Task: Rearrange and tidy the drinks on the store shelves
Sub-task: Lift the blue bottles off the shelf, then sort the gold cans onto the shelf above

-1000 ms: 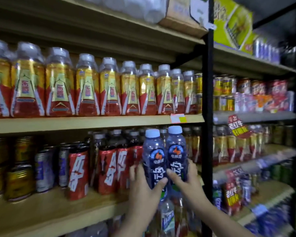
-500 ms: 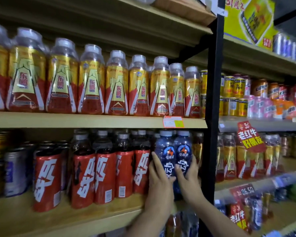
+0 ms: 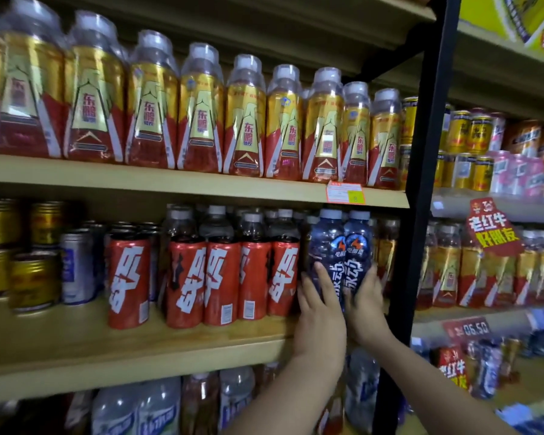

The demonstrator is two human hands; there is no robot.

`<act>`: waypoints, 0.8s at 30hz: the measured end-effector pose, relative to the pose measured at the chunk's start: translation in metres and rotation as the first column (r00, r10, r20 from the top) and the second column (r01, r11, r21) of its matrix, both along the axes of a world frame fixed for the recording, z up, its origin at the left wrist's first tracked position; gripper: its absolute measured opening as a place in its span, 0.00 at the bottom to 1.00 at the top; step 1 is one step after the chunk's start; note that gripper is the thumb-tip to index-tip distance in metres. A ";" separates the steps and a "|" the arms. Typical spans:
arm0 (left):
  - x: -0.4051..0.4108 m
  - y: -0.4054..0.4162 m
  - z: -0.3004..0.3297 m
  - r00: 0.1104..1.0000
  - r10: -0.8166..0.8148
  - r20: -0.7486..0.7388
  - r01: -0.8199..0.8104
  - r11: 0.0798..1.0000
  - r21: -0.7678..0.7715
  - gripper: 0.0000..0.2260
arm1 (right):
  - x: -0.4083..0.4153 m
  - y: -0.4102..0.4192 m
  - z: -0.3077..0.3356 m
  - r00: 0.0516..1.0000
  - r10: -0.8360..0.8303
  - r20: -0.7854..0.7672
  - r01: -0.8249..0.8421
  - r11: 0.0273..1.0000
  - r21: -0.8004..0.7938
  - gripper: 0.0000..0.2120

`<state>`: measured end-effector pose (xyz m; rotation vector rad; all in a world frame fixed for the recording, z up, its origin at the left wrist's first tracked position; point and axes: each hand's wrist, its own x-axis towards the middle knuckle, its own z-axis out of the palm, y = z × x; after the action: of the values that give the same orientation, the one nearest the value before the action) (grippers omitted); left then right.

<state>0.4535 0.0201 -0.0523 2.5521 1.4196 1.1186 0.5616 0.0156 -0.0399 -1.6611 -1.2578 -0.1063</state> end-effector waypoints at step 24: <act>-0.378 -0.028 -0.086 0.962 -0.239 -0.135 0.265 0.937 0.227 0.23 | -0.305 -0.022 -0.148 0.820 0.179 0.544 -0.360 0.900 0.247 0.14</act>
<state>0.0756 -0.0075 -0.1386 2.8965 0.9818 1.1946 0.2567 -0.0065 -0.1876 -1.1635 -1.7545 -0.5901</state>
